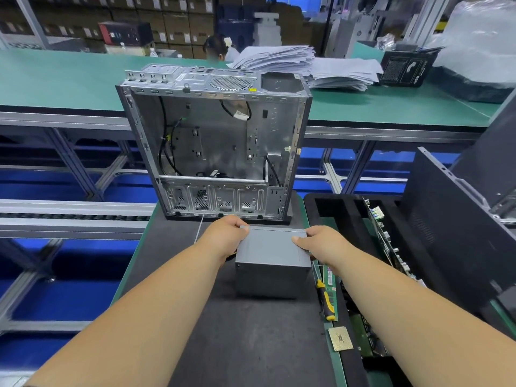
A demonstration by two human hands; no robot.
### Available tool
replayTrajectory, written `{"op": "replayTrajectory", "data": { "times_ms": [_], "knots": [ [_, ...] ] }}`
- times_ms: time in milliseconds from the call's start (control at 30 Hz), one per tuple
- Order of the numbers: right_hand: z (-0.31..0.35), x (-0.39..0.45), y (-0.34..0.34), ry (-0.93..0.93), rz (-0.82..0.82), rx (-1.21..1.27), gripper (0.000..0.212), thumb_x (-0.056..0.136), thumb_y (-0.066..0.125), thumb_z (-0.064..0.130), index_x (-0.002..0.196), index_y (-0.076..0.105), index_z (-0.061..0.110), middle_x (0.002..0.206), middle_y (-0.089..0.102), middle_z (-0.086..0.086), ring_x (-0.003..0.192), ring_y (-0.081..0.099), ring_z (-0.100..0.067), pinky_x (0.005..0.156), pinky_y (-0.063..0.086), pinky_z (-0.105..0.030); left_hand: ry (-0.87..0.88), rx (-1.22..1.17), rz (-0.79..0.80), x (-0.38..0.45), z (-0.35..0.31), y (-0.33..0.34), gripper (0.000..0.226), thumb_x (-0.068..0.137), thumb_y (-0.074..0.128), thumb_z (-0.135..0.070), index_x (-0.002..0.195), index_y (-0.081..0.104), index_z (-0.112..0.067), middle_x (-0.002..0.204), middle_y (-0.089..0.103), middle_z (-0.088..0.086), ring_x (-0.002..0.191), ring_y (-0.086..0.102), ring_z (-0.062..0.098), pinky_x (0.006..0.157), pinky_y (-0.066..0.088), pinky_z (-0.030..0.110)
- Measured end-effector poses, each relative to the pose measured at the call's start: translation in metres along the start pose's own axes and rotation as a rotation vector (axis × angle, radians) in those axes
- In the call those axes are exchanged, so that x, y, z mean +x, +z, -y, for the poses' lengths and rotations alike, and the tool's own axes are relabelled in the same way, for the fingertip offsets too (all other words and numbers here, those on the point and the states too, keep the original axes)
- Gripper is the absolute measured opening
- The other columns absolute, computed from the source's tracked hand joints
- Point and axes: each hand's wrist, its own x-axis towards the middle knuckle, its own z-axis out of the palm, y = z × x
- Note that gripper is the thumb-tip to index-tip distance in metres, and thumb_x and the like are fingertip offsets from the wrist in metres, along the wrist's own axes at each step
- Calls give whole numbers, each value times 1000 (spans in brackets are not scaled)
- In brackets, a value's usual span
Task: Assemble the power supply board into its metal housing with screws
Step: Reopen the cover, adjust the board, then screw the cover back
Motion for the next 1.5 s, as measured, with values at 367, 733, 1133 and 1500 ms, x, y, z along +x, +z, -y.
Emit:
{"op": "replayTrajectory", "data": {
  "times_ms": [367, 733, 1133, 1500],
  "knots": [
    [30, -8, 26, -574, 35, -708, 119, 63, 74, 72, 155, 19, 18, 151, 34, -4, 139, 27, -28, 116, 22, -40, 160, 193, 47, -36, 25, -29, 6, 90, 65, -24, 84, 67, -25, 73, 69, -9, 60, 56, 0, 52, 39, 15],
    [25, 0, 42, -528, -105, -696, 104, 54, 84, 60, 142, 39, 27, 135, 49, 3, 120, 48, -27, 94, 44, -37, 550, 720, -147, -52, 40, -25, 18, 91, 60, -18, 99, 73, -27, 95, 63, -6, 93, 59, 19, 79, 49, 34],
    [17, -7, 17, -356, -151, -266, 94, 46, 89, 53, 128, 49, 29, 122, 49, 6, 105, 56, -21, 81, 53, -38, 664, 496, -373, -66, 19, -33, 20, 90, 63, -24, 110, 65, -25, 103, 61, -10, 97, 57, 9, 86, 46, 26],
    [-6, -29, -18, -244, 143, 723, 56, 58, 87, 17, 110, 68, 6, 95, 76, -8, 79, 75, -24, 58, 58, -30, -23, -108, 155, -68, 39, -6, 58, 77, 63, -70, 112, 67, -24, 111, 71, -8, 106, 65, 13, 100, 48, 37]
  ]
}}
